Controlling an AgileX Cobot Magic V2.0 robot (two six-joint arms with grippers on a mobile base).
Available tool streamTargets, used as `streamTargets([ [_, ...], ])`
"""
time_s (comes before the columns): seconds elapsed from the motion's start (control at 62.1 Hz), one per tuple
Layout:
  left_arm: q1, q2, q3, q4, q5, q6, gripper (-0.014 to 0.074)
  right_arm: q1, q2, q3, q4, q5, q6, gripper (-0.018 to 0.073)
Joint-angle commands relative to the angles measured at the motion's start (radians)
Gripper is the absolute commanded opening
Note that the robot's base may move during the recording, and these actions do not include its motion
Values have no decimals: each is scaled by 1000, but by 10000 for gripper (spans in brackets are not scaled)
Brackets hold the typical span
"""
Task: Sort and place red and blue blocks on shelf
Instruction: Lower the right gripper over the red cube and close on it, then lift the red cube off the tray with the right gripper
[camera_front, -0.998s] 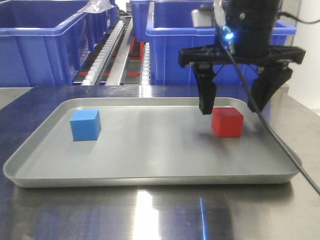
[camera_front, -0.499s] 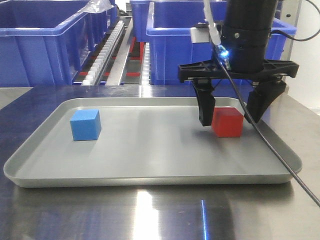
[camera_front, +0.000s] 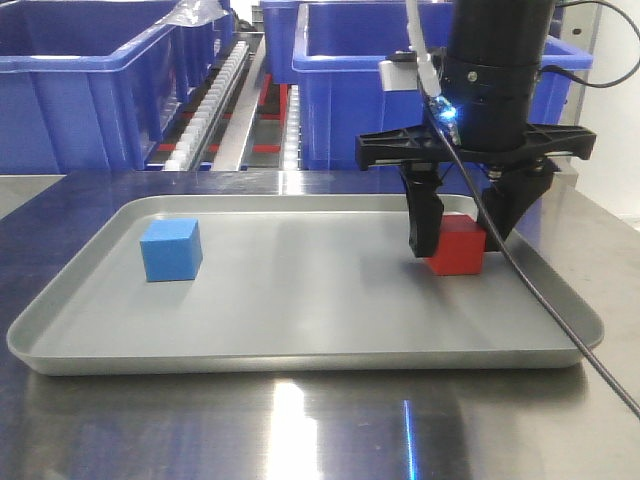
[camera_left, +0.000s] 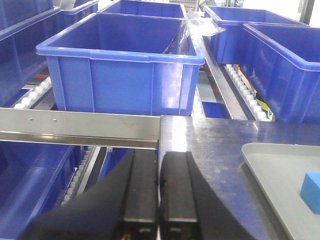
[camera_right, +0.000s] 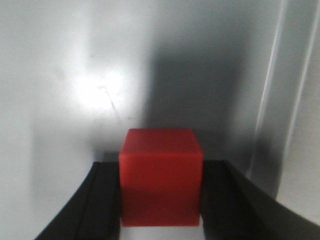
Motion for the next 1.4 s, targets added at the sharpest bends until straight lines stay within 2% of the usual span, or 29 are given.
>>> streamTargets([
  [0.0,0,-18,28,-7,-87,-1,125,-7,-50,-30,-6,-20,-7,363],
  [0.274,0,-18,28,-7,-87,-1,125,-15,-109,-30,-6,-63,-23,363],
  [0.548,0,-18,28,-7,-87,-1,125,-110,-256,37,7,-178,-211,363],
  [0.709,0,-18,28,-7,-87,-1,125,-208,-396,195,64,-334,-315,363],
  [0.902,0,-18,28,-7,-87,-1,125,-339,-578,426,176,-569,-429,363],
  [0.998,0,-18,28,-7,-87,-1,125,-391,-665,530,183,-677,-468,363],
  [1.143,0,-18,28,-7,-87,-1,125,-425,-789,661,182,-774,-481,363],
  [1.385,0,-18,28,-7,-87,-1,125,-429,-1035,830,176,-880,-481,363],
])
